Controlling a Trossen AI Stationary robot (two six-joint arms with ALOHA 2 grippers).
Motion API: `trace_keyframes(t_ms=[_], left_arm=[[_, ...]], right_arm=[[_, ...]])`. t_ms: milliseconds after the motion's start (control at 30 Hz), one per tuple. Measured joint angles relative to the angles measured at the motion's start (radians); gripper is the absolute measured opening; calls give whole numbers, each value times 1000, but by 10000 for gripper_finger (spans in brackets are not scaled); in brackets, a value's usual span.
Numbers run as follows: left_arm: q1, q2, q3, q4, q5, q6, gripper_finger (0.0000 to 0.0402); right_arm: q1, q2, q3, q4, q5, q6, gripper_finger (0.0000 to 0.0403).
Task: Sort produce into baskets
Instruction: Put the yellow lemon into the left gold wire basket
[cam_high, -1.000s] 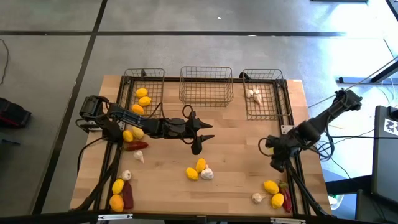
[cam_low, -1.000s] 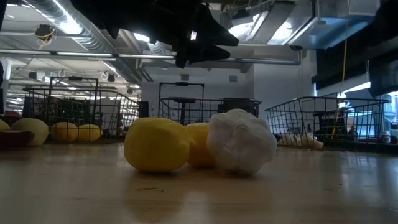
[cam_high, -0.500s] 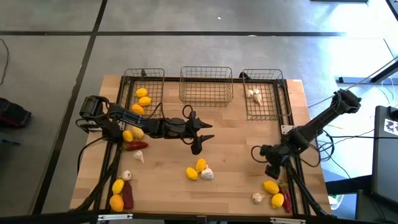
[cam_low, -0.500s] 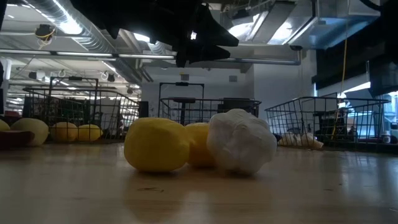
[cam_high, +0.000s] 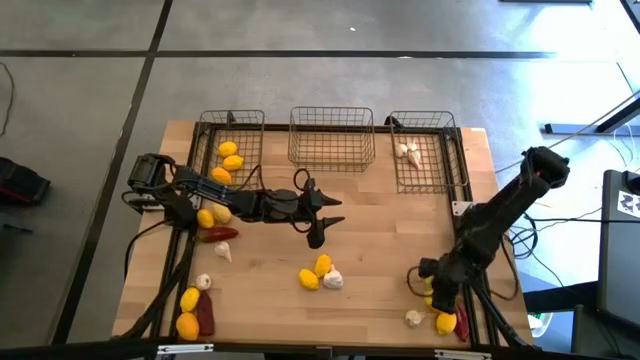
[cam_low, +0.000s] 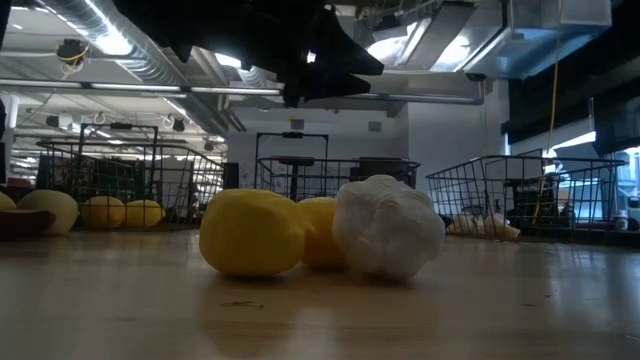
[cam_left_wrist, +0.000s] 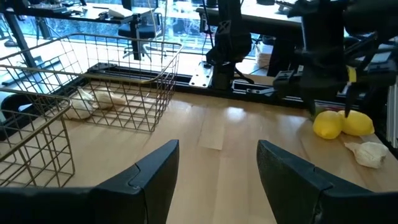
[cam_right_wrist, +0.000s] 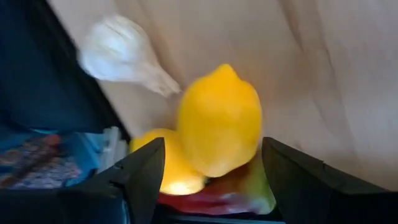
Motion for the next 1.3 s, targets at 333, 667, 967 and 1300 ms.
trace_keyframes(t_ms=[333,667,967,1300], left_arm=[[0,0,0,0,0,11,212],[0,0,0,0,0,11,212],[0,0,0,0,0,20,212],[0,0,0,6,0,20,212]], right_arm=[[84,96,6,14,133,12,264],[81,114,6,-17,158,-95,186],[76,70,32,-80,319,-172,147],[-55,-37,164,-397,611,-435,152]])
